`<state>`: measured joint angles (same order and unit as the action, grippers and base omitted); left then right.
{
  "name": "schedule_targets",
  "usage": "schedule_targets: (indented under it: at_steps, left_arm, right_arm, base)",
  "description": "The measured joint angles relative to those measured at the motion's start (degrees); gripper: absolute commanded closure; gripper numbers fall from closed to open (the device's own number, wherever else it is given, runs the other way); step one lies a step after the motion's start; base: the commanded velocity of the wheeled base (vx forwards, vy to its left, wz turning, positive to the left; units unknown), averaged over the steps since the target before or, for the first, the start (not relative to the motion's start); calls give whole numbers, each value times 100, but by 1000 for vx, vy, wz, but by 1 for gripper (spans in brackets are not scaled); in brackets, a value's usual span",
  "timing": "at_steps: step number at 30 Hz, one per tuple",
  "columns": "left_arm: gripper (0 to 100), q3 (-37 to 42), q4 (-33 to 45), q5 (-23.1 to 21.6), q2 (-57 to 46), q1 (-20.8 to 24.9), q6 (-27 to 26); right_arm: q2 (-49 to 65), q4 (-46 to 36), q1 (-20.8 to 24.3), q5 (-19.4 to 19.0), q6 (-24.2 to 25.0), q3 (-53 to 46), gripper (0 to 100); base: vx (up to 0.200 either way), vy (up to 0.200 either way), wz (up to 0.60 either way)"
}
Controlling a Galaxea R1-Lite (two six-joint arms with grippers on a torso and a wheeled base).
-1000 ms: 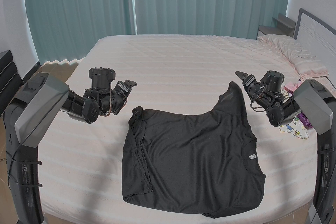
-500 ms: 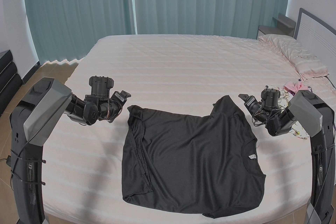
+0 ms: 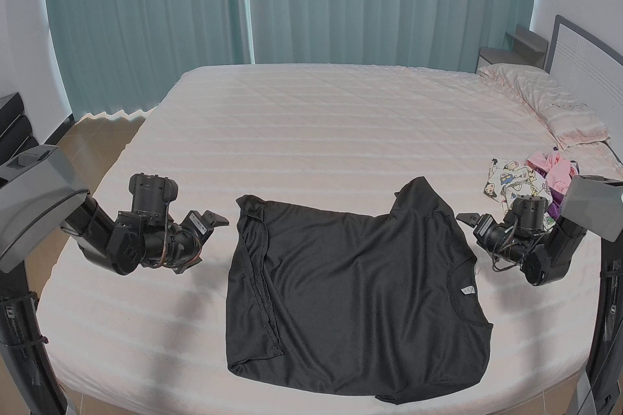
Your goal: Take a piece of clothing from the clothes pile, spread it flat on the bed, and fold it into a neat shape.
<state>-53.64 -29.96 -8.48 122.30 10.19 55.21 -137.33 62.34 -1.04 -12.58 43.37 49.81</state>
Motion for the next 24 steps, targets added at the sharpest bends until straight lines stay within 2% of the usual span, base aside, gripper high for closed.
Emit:
schedule_targets:
  at_steps: [7,15,22,24]
  left_arm:
    - [0,1217,-460,-177,-535,52,-41]
    - [0,1919,-917,-246,-750,474,300]
    - [0,2166,-1011,-243,-777,573,346]
    - [0,2219,-1008,-189,-778,596,333]
  right_arm:
    - [277,1013,-130,-167,-300,-1407,0]
    - [436,1607,-85,-138,-317,-2341,0]
    - [519,2083,66,-134,-279,-2829,0]
    - [519,2174,111,-135,-262,-2917,0]
  base:
    - [0,0,0]
    - [-200,0,0]
    - [-200,0,0]
    - [0,0,0]
